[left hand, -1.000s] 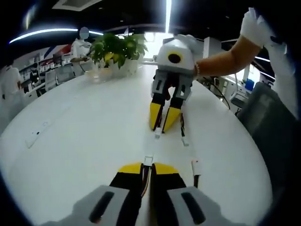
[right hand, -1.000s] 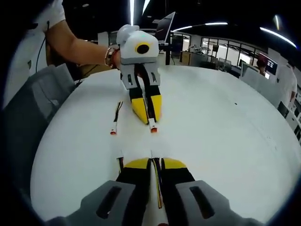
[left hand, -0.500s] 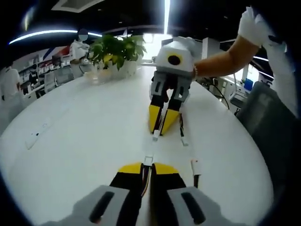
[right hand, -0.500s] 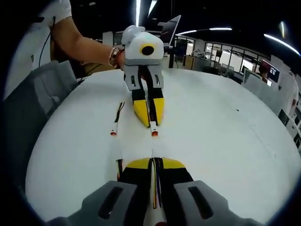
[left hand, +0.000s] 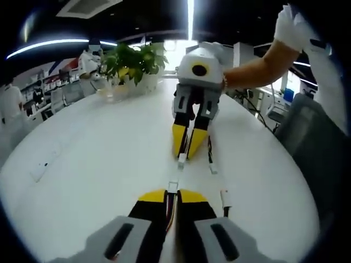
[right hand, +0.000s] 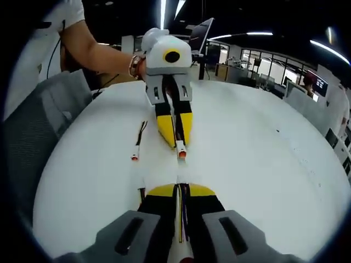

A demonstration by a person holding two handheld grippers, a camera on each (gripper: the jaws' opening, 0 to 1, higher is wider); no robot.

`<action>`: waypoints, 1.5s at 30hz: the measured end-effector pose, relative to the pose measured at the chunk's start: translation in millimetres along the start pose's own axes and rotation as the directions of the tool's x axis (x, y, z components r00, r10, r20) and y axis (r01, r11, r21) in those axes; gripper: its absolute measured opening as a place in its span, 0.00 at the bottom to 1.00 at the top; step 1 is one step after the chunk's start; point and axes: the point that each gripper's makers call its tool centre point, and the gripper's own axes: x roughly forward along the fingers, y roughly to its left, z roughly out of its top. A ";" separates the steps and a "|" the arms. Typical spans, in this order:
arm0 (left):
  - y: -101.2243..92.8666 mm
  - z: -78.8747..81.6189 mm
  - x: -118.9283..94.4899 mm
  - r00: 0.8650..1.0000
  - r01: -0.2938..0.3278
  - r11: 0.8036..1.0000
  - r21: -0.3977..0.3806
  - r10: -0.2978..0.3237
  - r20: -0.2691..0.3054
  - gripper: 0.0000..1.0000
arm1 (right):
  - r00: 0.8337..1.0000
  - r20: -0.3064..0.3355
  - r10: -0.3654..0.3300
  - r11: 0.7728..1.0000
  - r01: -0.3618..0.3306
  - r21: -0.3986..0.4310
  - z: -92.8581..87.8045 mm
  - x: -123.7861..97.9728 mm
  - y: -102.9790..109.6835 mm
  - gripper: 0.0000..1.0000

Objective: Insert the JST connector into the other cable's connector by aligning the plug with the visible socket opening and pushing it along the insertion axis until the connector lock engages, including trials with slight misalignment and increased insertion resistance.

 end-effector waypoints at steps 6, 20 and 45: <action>-1.8 3.2 -3.0 1.000 0.000 0.999 0.037 0.001 -0.027 0.00 | 1.000 0.000 0.007 1.000 -0.007 -0.021 11.1 0.6 1.7 0.03; -2.8 10.6 -1.8 0.999 0.006 0.997 0.071 -0.004 -0.033 0.00 | 1.000 0.005 0.020 0.998 -0.020 -0.052 26.8 5.0 4.9 0.03; -3.2 10.7 1.9 0.998 0.011 0.994 0.105 -0.005 -0.055 0.00 | 0.999 -0.024 0.039 0.997 -0.041 -0.070 22.2 8.3 3.2 0.03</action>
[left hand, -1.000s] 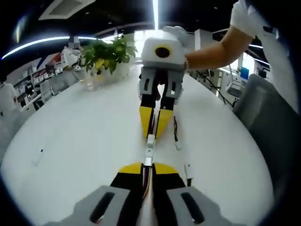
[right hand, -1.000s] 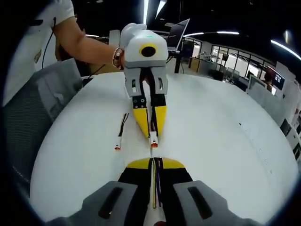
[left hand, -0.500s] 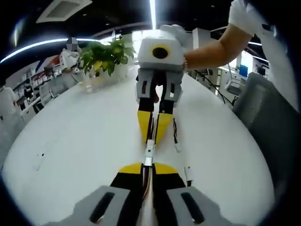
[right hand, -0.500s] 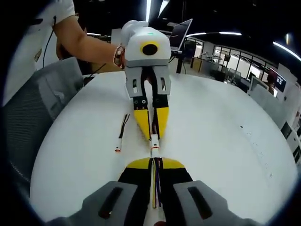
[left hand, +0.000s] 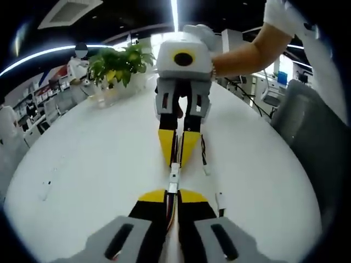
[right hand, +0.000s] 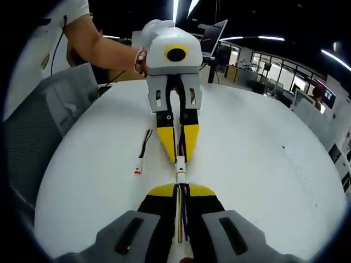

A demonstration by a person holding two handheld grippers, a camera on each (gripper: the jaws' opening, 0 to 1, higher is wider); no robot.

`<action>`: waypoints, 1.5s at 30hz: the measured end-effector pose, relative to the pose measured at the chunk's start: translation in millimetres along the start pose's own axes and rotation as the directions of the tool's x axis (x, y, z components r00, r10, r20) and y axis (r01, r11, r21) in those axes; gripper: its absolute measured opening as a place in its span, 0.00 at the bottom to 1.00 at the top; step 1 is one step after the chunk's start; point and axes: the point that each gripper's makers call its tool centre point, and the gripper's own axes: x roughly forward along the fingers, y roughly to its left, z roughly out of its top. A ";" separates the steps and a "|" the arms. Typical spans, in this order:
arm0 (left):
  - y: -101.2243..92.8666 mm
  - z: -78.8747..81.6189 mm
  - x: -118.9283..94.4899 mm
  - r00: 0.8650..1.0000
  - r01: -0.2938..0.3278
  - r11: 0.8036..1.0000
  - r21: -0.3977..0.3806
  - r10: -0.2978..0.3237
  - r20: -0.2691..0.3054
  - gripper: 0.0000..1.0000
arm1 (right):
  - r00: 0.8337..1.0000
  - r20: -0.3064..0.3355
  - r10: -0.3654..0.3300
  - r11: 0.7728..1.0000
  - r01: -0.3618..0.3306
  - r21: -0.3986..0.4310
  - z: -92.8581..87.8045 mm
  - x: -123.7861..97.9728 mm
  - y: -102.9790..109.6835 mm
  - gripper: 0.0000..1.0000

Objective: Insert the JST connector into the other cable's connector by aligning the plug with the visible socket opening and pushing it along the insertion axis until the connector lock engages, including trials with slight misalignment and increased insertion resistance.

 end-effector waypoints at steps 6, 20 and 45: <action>0.2 -0.7 -0.3 1.000 -0.001 1.000 0.002 0.001 -0.004 0.00 | 1.000 0.000 0.003 1.000 -0.003 -0.002 -0.8 1.2 -2.6 0.02; 1.3 -4.2 -2.2 1.000 -0.002 1.000 0.008 0.002 -0.014 0.00 | 1.000 0.000 0.009 1.000 -0.009 0.000 -1.3 1.1 -3.0 0.02; -2.0 -6.6 -1.4 1.000 -0.008 1.000 0.002 0.008 -0.026 0.00 | 1.000 -0.001 0.006 1.000 -0.006 -0.009 0.0 3.3 -4.7 0.02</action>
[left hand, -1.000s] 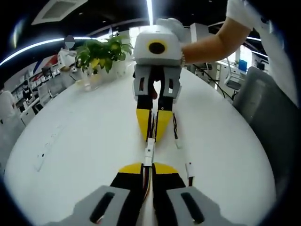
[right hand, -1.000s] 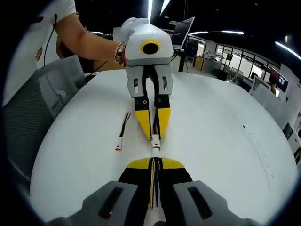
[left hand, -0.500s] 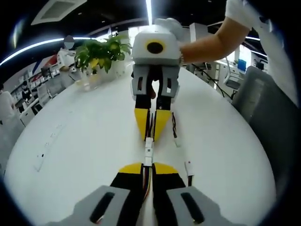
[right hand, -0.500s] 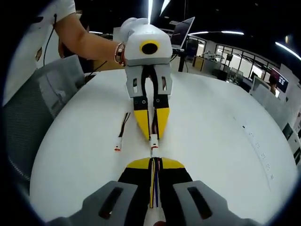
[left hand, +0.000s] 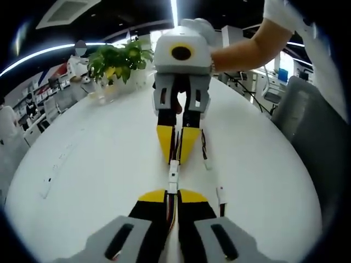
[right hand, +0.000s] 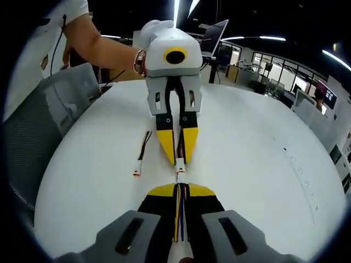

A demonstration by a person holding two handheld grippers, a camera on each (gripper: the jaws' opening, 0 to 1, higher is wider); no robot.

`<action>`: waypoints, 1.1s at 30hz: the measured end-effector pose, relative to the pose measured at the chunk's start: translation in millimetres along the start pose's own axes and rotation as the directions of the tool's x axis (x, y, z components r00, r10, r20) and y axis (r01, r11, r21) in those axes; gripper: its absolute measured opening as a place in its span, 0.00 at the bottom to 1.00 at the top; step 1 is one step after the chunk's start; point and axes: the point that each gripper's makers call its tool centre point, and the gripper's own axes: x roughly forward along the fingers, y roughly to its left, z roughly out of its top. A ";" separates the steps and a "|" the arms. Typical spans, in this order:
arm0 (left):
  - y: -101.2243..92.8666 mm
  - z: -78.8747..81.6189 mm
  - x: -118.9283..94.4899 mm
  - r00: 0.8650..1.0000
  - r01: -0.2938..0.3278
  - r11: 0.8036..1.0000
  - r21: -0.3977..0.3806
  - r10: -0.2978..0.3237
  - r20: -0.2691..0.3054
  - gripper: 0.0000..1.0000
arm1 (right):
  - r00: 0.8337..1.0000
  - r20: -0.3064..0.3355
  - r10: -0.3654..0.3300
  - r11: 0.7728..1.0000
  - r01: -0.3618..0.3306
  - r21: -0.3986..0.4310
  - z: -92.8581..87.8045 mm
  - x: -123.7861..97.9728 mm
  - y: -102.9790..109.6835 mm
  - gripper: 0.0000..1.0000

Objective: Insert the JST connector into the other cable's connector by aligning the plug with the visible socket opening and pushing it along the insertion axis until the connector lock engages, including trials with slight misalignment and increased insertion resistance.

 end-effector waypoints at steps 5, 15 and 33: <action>0.1 2.3 -0.1 1.000 -0.004 1.000 0.004 0.004 0.003 0.00 | 1.000 -0.009 0.000 1.000 0.000 -0.015 0.1 1.7 -0.1 0.02; -3.9 2.4 3.2 1.000 0.009 1.000 0.029 -0.008 -0.016 0.00 | 0.999 -0.033 0.022 0.999 -0.023 -0.037 0.1 7.9 4.8 0.02; 0.0 -0.2 3.9 1.000 0.008 1.000 0.017 -0.008 -0.021 0.00 | 0.998 -0.045 0.034 0.999 -0.035 -0.031 -0.2 10.3 4.7 0.00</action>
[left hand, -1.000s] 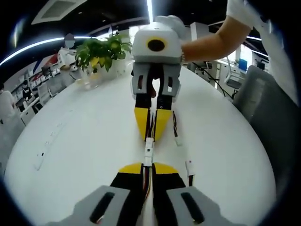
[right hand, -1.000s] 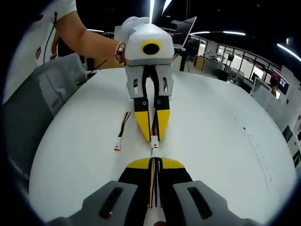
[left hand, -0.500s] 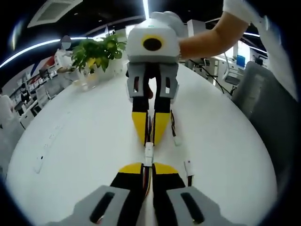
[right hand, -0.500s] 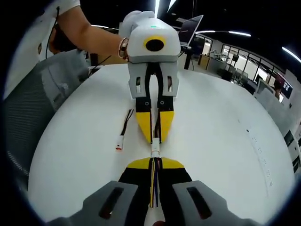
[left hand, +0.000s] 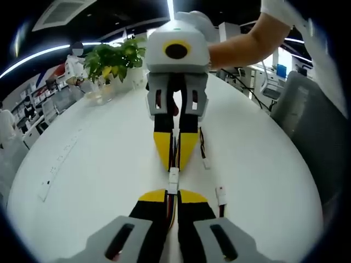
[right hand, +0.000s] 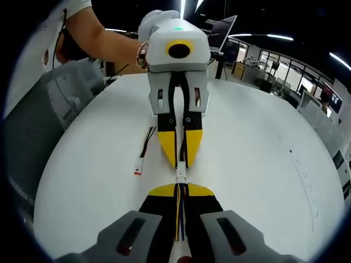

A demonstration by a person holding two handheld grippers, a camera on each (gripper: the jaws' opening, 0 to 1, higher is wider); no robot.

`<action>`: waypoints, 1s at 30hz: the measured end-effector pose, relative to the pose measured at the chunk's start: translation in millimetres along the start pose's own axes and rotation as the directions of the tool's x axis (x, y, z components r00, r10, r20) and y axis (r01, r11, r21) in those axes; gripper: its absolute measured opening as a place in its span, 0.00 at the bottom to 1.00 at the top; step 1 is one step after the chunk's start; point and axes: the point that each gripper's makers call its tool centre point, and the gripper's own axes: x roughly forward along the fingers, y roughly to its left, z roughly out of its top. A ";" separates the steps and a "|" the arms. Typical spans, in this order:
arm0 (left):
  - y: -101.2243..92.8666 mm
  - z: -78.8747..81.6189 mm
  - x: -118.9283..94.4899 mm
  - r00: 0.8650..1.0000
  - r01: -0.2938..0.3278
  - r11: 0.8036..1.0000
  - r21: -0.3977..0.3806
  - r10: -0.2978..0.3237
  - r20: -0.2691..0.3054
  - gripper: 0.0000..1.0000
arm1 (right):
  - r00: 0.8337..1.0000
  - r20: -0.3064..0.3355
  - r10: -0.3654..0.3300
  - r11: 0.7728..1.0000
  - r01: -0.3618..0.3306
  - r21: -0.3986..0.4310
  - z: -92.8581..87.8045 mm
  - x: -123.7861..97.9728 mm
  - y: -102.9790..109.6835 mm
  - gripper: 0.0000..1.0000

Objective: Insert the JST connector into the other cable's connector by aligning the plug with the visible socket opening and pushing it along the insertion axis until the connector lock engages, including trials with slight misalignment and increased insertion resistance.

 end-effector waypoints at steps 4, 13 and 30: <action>-1.3 6.8 1.2 0.999 0.009 1.000 -0.006 -0.009 0.032 0.00 | 1.000 -0.018 0.006 1.000 -0.006 0.005 -5.6 1.5 1.0 0.00; 3.1 4.7 2.4 0.999 0.013 1.000 0.000 -0.013 0.032 0.00 | 0.999 -0.032 -0.014 1.000 0.014 -0.001 -9.3 6.7 9.8 0.00; 6.4 10.7 4.6 0.999 -0.003 1.000 0.011 0.002 0.037 0.00 | 0.999 -0.043 -0.031 0.999 0.031 -0.018 -2.1 2.2 -2.0 0.00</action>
